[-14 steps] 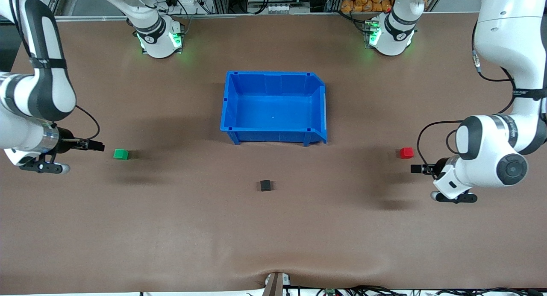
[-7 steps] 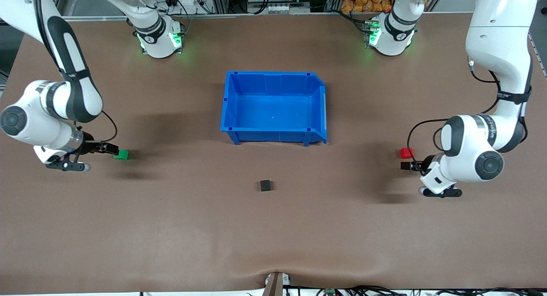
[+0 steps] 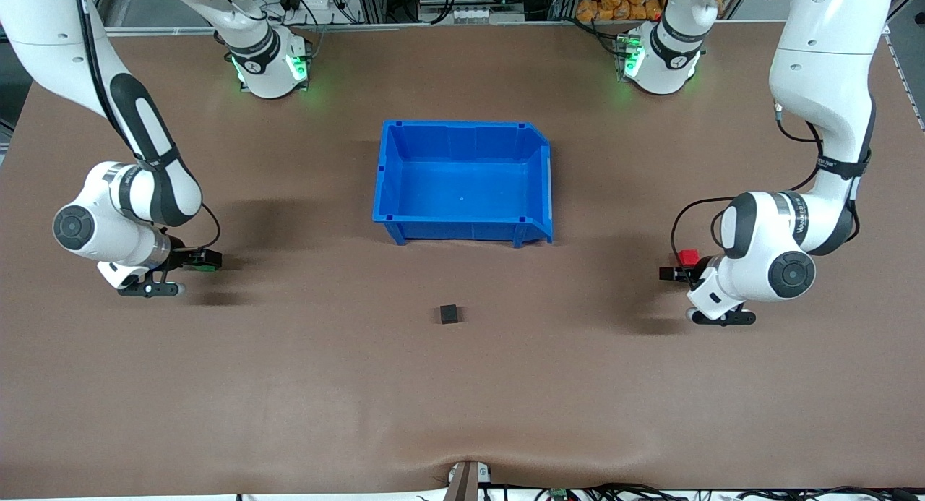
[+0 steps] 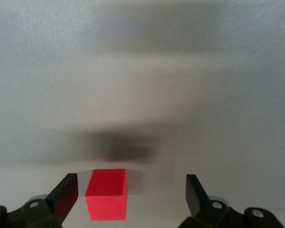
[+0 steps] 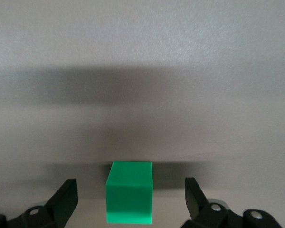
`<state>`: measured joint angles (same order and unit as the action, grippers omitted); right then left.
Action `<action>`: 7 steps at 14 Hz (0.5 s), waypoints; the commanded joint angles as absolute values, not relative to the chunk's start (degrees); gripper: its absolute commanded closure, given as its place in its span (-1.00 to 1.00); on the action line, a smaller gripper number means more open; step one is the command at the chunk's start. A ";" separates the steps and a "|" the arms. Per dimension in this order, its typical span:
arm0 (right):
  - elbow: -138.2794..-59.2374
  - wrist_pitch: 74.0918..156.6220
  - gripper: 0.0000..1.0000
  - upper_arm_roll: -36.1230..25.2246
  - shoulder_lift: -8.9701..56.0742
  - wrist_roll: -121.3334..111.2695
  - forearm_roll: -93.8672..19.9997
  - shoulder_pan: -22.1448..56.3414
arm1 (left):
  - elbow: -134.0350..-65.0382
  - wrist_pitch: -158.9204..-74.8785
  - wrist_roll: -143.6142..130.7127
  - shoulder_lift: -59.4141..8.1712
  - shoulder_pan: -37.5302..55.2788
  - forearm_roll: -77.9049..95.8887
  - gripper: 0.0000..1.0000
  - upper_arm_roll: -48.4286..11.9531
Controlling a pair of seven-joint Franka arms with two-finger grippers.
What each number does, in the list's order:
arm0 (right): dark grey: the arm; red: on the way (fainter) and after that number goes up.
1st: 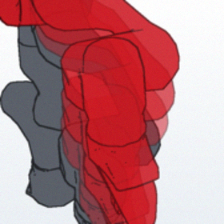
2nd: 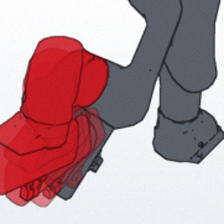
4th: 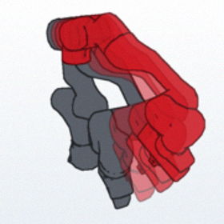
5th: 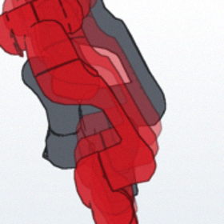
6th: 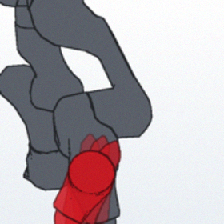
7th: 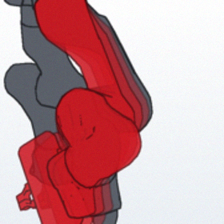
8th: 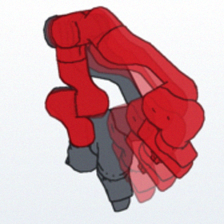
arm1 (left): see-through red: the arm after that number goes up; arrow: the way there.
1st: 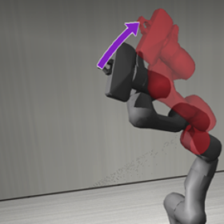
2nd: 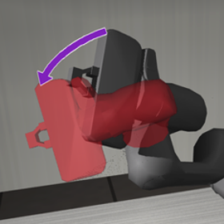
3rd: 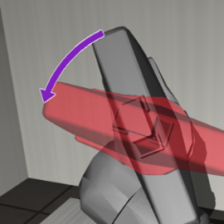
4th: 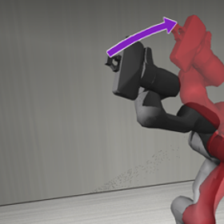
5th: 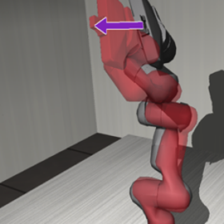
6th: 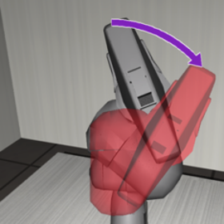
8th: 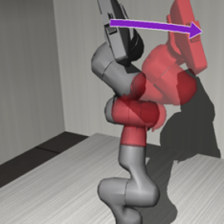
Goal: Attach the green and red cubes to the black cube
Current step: 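Lower the right gripper to the green cube while the left gripper reaches the red cube, then close the right gripper on the green cube while the left gripper grasps red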
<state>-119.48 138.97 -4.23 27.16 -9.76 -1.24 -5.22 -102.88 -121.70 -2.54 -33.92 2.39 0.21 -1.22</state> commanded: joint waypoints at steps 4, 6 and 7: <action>-119.36 138.52 -1.00 -3.69 27.07 -10.46 -1.67 -5.98 | -106.43 -123.05 -2.46 -32.52 1.58 0.53 -0.91 -1.14; -119.36 138.34 -1.00 -3.60 27.16 -10.20 -1.67 -6.06 | -106.70 -123.05 -1.85 -32.69 0.45 0.44 -0.83 -1.14; -119.36 138.25 -0.91 -3.69 27.16 -10.11 -1.76 -6.06 | -106.70 -123.13 -1.76 -32.87 0.09 0.44 -0.73 -1.14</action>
<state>-119.44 138.68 -4.23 27.22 -9.76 -1.28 -5.23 -105.16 -122.19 -2.46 -33.93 1.29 0.21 -1.13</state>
